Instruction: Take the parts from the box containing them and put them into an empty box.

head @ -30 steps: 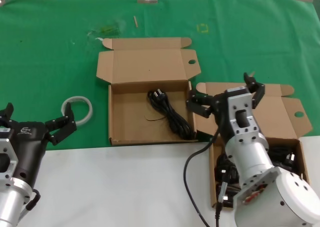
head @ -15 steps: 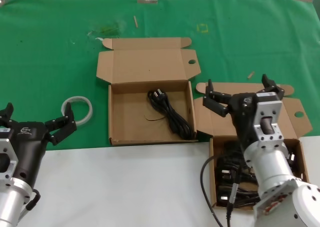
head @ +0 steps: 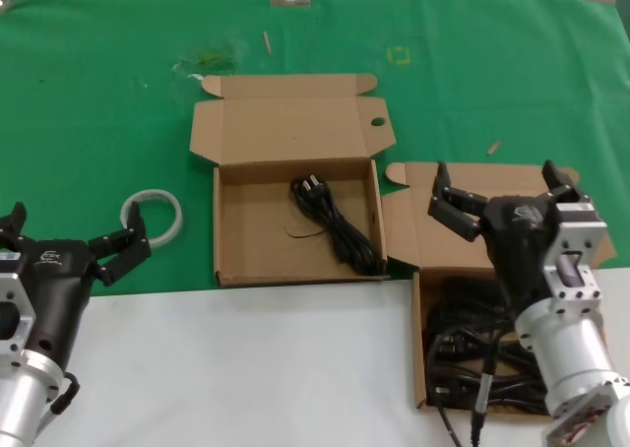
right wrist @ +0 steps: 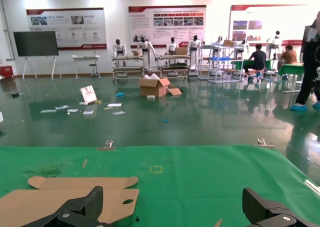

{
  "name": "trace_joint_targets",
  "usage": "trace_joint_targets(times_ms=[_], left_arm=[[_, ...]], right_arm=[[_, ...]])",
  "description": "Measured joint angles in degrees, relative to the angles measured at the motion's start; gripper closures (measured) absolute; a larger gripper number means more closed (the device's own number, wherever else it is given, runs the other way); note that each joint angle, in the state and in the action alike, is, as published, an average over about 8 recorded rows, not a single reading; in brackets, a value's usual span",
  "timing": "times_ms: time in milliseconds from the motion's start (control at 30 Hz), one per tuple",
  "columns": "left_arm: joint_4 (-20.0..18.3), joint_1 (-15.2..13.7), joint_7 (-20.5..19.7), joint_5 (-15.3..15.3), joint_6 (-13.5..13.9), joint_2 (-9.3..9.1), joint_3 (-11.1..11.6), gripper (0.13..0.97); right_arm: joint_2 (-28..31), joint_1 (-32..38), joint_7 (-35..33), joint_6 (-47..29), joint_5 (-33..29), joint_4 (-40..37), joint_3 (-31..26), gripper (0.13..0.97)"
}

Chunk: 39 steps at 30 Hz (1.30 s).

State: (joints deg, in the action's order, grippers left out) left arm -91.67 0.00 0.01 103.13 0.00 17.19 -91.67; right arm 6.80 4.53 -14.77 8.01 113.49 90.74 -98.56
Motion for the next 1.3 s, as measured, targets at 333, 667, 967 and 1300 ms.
trace_joint_targets(times_ms=[333, 667, 967, 1300], left_arm=[[0.00, 0.00, 0.00, 0.00, 0.00, 0.00, 0.00, 0.132], [0.00, 0.00, -0.01, 0.01, 0.00, 0.00, 0.00, 0.132], [0.00, 0.00, -0.01, 0.00, 0.00, 0.00, 0.00, 0.132], [0.00, 0.00, -0.01, 0.01, 0.00, 0.00, 0.00, 0.132]], right_arm=[[0.00, -3.05, 9.94, -5.39, -6.97, 0.63, 4.64, 0.129], [0.00, -3.73, 12.15, -6.59, -8.52, 0.77, 5.67, 0.129], [0.00, -3.73, 12.16, -6.59, -8.53, 0.77, 5.67, 0.129], [0.00, -3.73, 12.16, -6.59, -8.53, 0.77, 5.67, 0.129]])
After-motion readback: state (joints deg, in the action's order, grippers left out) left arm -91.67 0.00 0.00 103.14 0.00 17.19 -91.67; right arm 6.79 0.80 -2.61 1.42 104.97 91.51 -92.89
